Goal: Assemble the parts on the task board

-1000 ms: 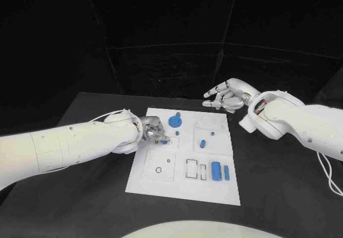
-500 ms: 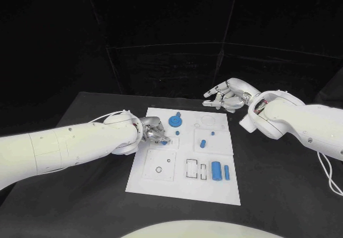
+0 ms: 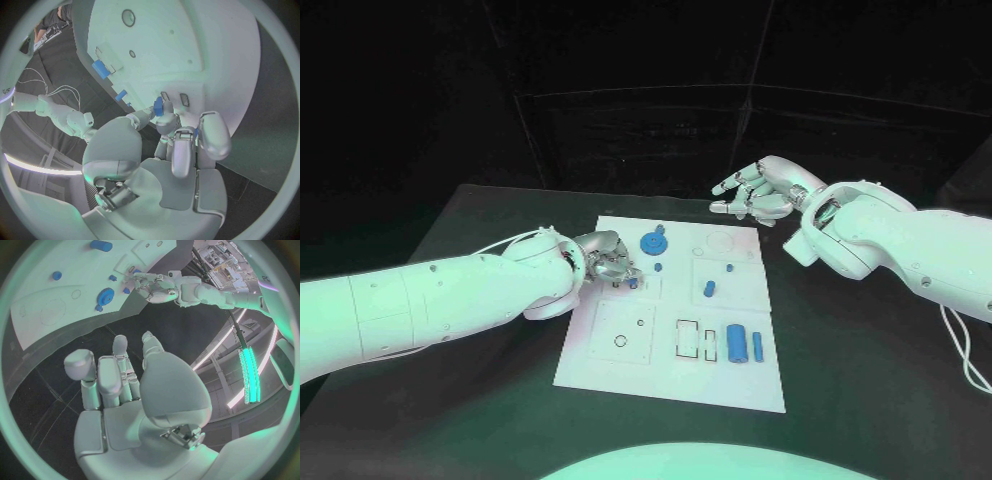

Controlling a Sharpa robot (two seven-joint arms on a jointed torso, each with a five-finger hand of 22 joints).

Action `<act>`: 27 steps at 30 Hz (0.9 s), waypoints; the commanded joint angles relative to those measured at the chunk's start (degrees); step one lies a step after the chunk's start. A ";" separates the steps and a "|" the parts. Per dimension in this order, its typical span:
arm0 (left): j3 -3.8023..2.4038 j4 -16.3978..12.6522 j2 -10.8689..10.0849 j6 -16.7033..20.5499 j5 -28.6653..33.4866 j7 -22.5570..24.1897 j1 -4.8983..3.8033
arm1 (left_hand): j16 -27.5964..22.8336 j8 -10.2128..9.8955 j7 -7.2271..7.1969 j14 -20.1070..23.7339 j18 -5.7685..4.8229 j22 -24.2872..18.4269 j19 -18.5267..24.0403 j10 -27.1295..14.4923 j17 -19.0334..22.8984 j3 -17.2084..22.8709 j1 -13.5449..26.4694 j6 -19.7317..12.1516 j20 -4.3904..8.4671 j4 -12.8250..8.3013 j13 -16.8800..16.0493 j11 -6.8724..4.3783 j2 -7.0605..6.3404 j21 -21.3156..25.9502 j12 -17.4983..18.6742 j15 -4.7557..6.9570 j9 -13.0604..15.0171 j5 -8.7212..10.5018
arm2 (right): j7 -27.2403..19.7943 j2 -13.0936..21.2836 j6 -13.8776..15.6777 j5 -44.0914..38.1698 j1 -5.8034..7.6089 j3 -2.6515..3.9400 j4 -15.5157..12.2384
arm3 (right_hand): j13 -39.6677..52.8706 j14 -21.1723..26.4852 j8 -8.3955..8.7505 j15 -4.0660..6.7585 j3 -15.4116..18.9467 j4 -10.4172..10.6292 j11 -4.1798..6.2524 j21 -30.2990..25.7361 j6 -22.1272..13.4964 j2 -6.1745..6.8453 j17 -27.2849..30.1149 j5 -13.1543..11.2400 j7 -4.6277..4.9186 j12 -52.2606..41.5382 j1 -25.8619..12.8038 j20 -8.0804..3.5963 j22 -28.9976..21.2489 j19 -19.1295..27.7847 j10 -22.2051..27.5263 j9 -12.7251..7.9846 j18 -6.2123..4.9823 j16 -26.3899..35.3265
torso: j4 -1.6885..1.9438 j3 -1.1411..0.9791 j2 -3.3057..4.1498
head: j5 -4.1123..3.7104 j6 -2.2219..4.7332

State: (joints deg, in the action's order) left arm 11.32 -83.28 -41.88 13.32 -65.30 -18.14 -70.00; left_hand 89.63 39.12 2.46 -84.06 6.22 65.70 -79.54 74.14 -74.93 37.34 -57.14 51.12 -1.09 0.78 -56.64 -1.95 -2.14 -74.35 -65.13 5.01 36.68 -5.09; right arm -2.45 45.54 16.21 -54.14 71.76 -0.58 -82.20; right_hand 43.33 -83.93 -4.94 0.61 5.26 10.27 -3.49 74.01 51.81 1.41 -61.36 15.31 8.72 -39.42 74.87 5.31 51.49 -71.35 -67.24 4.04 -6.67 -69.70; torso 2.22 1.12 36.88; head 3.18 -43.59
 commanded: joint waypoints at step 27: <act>-0.01 1.61 1.40 4.58 -1.78 0.83 1.96 | 0.27 0.29 -0.24 -5.90 -1.02 -0.32 -0.20 0.25 -14.90 9.57 -0.10 -0.03 0.06 -8.73 0.62 -0.03 -0.59 -0.05 0.29 0.36 0.16 -0.17 | -0.44 -0.21 -0.35 -0.12 0.11 0.04 0.35 | -0.14 -0.38 0.09 0.29 0.47 0.19 -0.17 -0.41 0.11 -0.75 0.02 0.37 0.15 0.26 -0.17 -0.03 -0.09 0.30 0.35 -0.08 -0.50 0.43 | -0.06 0.05 -0.04 | 0.21 -0.23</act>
State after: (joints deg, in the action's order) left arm 11.33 -81.82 -40.61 19.82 -65.66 -17.67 -68.00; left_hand 89.63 39.16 2.58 -84.06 5.66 65.47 -79.71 74.54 -74.92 38.01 -56.58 51.19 -0.93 0.49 -56.12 -1.94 -2.70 -74.66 -65.13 5.01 36.75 -5.12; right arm -2.46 45.38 16.20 -54.16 71.76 -0.58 -81.85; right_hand 43.27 -83.93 -4.94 0.61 5.41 10.42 -3.49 73.80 51.82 1.16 -61.36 15.31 8.72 -39.42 74.62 5.31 51.44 -71.35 -67.24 4.04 -6.67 -69.47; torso 2.19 1.16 36.84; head 3.41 -43.82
